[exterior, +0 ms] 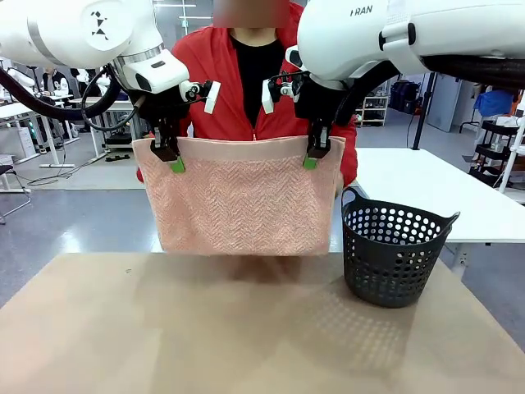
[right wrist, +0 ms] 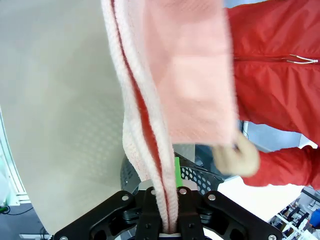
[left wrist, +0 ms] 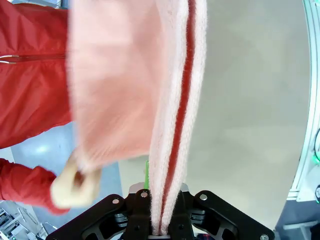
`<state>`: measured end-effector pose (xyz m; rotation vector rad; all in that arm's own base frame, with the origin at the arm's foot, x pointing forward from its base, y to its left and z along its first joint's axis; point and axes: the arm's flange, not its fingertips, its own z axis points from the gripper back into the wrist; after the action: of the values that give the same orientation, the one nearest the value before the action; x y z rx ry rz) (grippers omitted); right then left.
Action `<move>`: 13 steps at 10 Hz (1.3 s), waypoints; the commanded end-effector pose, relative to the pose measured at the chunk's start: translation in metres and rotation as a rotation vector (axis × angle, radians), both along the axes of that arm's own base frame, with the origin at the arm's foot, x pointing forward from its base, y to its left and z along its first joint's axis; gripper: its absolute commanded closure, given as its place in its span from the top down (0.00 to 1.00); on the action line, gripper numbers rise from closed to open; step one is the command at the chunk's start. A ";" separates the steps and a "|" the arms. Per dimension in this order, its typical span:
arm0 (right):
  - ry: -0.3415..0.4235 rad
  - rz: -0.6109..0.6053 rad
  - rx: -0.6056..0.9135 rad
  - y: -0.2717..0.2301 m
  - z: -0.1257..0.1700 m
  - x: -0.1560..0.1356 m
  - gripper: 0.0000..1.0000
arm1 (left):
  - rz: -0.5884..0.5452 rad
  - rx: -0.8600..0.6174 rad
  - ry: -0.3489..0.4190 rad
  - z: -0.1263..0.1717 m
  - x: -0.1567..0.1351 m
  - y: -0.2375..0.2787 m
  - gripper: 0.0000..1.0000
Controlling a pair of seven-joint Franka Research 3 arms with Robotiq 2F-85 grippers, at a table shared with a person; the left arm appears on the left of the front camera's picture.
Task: Fold the towel.
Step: Release the end of the 100 cm Hotel Towel you were holding.
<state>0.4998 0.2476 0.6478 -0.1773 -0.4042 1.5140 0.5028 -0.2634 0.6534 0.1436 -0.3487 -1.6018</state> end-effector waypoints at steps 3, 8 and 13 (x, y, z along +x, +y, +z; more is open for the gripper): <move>-0.004 0.012 -0.009 -0.004 0.001 -0.002 0.00 | -0.004 0.008 -0.011 0.004 0.000 0.002 0.00; -0.004 0.012 -0.009 -0.004 0.001 -0.002 0.00 | -0.004 0.008 -0.011 0.004 0.000 0.002 0.00; -0.004 0.012 -0.009 -0.004 0.001 -0.002 0.00 | -0.004 0.008 -0.011 0.004 0.000 0.002 0.00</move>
<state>0.4998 0.2476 0.6478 -0.1774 -0.4041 1.5142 0.5027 -0.2636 0.6536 0.1436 -0.3490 -1.6023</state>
